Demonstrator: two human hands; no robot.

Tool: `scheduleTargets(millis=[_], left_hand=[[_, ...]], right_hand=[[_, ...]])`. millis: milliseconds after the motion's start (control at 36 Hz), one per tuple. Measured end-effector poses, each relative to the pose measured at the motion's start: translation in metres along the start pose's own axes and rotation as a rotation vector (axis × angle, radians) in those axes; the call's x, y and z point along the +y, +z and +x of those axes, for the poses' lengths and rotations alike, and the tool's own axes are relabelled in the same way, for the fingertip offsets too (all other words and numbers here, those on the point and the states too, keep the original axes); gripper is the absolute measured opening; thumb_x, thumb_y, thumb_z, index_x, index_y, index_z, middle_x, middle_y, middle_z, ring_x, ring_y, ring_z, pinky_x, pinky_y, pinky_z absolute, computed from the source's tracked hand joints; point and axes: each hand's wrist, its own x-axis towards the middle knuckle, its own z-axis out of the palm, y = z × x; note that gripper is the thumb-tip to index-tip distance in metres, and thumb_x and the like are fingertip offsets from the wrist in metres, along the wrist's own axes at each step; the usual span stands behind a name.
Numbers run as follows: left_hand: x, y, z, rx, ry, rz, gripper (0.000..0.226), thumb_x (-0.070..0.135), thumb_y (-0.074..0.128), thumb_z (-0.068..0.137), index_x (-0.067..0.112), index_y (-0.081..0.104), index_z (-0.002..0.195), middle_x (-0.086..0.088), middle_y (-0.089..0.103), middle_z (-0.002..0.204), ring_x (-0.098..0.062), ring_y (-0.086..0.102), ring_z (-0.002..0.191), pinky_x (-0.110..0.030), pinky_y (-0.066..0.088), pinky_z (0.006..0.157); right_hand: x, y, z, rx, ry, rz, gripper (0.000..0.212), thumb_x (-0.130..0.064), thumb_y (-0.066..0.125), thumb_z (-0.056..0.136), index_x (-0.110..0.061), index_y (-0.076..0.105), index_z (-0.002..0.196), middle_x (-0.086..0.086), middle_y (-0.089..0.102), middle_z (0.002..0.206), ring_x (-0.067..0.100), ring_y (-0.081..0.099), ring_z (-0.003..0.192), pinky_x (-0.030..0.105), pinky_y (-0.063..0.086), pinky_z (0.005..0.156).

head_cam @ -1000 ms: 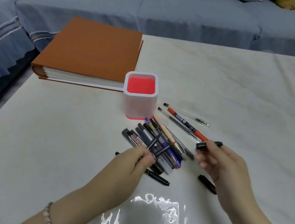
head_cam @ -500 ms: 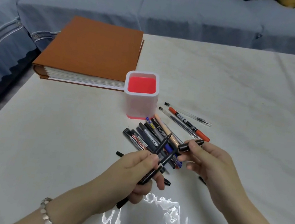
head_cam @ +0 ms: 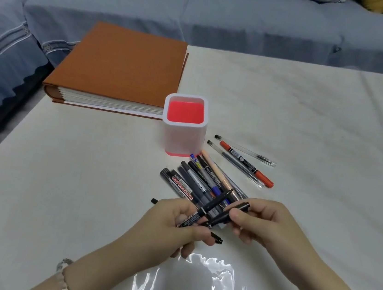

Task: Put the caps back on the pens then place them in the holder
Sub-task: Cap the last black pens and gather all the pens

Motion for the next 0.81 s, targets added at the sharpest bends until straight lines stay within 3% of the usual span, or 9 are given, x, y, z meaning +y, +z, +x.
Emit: scheduleTargets(millis=[167, 278, 333, 417, 528, 639, 722, 806], left_hand=[[0.003, -0.003, 0.0, 0.079, 0.061, -0.102, 0.03, -0.007, 0.062, 0.076, 0.016, 0.055, 0.058, -0.011, 0.069, 0.06, -0.013, 0.039, 0.036, -0.013, 0.03, 0.037], [0.005, -0.012, -0.002, 0.057, 0.029, -0.117, 0.022, -0.004, 0.061, 0.079, 0.014, 0.055, 0.067, -0.009, 0.069, 0.059, -0.012, 0.038, 0.037, -0.014, 0.027, 0.037], [0.006, -0.015, 0.0, 0.048, 0.034, -0.079, 0.017, -0.001, 0.059, 0.082, 0.012, 0.053, 0.072, -0.008, 0.068, 0.059, -0.011, 0.038, 0.036, -0.014, 0.029, 0.037], [0.006, -0.023, 0.008, 0.104, 0.09, 0.044, 0.016, 0.003, 0.056, 0.086, 0.014, 0.053, 0.075, -0.008, 0.066, 0.065, -0.009, 0.045, 0.038, -0.01, 0.034, 0.041], [-0.004, -0.041, 0.012, 0.279, 0.192, 0.41, 0.023, 0.017, 0.056, 0.086, 0.029, 0.053, 0.067, 0.012, 0.059, 0.06, 0.0, 0.05, 0.054, -0.01, 0.035, 0.052], [-0.02, -0.056, 0.017, 0.363, 0.223, 0.686, 0.01, 0.025, 0.052, 0.09, 0.023, 0.06, 0.085, 0.004, 0.051, 0.078, -0.006, 0.049, 0.076, -0.011, 0.034, 0.065], [-0.028, -0.061, 0.022, 0.368, 0.235, 0.753, 0.013, 0.023, 0.052, 0.09, 0.019, 0.063, 0.094, 0.006, 0.047, 0.08, -0.005, 0.047, 0.076, -0.009, 0.033, 0.068], [-0.031, -0.062, 0.029, 0.369, 0.241, 0.762, 0.013, 0.021, 0.053, 0.09, 0.019, 0.064, 0.097, 0.008, 0.044, 0.077, -0.009, 0.044, 0.076, -0.008, 0.033, 0.068]], right_hand=[[0.0, 0.012, 0.005, 0.027, -0.081, -0.053, 0.02, -0.022, 0.062, 0.066, -0.006, 0.071, 0.073, 0.008, 0.058, 0.055, 0.013, 0.047, 0.05, 0.014, 0.037, 0.047], [-0.009, 0.014, 0.009, -0.058, -0.071, -0.103, 0.004, -0.008, 0.068, 0.078, -0.005, 0.07, 0.076, -0.003, 0.059, 0.049, 0.003, 0.048, 0.044, 0.009, 0.038, 0.047], [-0.011, 0.012, 0.016, -0.101, -0.047, -0.211, 0.007, -0.009, 0.065, 0.081, -0.008, 0.07, 0.077, -0.004, 0.058, 0.052, 0.003, 0.048, 0.046, 0.01, 0.038, 0.049], [-0.005, 0.002, 0.034, -0.025, -0.086, -0.534, 0.004, -0.018, 0.068, 0.079, -0.021, 0.069, 0.08, -0.003, 0.052, 0.061, 0.005, 0.044, 0.055, 0.016, 0.037, 0.056], [0.009, -0.005, 0.05, 0.241, -0.167, -1.004, 0.014, -0.021, 0.056, 0.087, -0.02, 0.068, 0.095, -0.003, 0.056, 0.087, 0.015, 0.054, 0.081, 0.027, 0.042, 0.07], [0.015, 0.008, 0.058, 0.25, -0.079, -1.236, 0.022, -0.027, 0.045, 0.093, -0.016, 0.062, 0.102, 0.003, 0.054, 0.103, 0.024, 0.056, 0.094, 0.029, 0.041, 0.068], [0.016, 0.015, 0.064, 0.234, -0.043, -1.375, 0.027, -0.03, 0.041, 0.095, -0.012, 0.06, 0.103, 0.006, 0.053, 0.106, 0.028, 0.057, 0.096, 0.031, 0.039, 0.066], [0.014, 0.013, 0.066, 0.247, -0.006, -1.354, 0.025, -0.029, 0.044, 0.093, -0.012, 0.062, 0.097, 0.007, 0.055, 0.104, 0.028, 0.058, 0.091, 0.032, 0.043, 0.068]])
